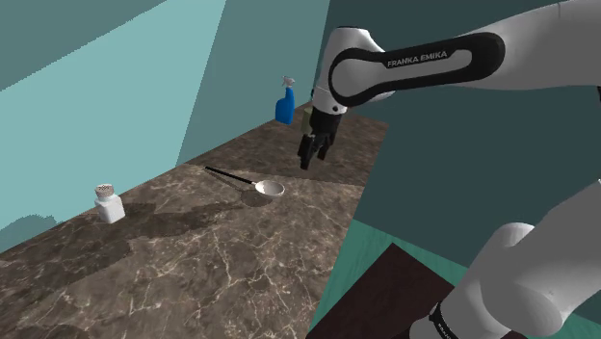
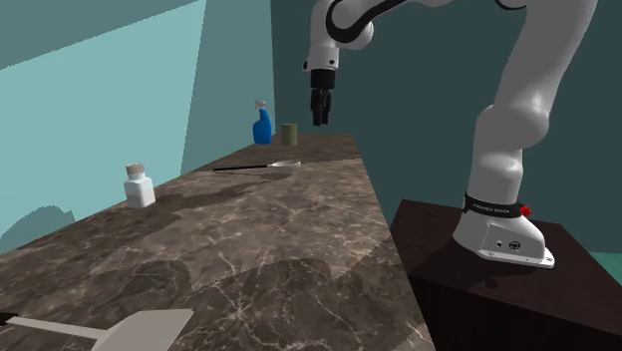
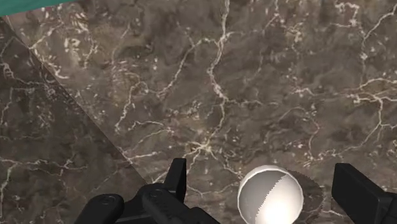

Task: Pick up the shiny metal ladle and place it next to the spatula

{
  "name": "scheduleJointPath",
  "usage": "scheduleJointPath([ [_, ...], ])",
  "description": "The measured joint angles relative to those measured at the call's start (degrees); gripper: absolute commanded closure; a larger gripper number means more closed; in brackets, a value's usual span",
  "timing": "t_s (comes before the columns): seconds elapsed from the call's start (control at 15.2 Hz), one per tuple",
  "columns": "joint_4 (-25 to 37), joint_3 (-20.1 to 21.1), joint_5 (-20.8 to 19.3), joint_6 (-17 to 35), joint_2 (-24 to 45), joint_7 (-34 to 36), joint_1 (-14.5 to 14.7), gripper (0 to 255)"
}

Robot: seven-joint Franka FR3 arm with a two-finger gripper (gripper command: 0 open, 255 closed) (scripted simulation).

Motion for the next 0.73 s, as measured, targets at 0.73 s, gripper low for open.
scheduleJointPath([
  [0.73,17.3,1.6,2.1,8.0,23.4,-3.8,1.8,0],
])
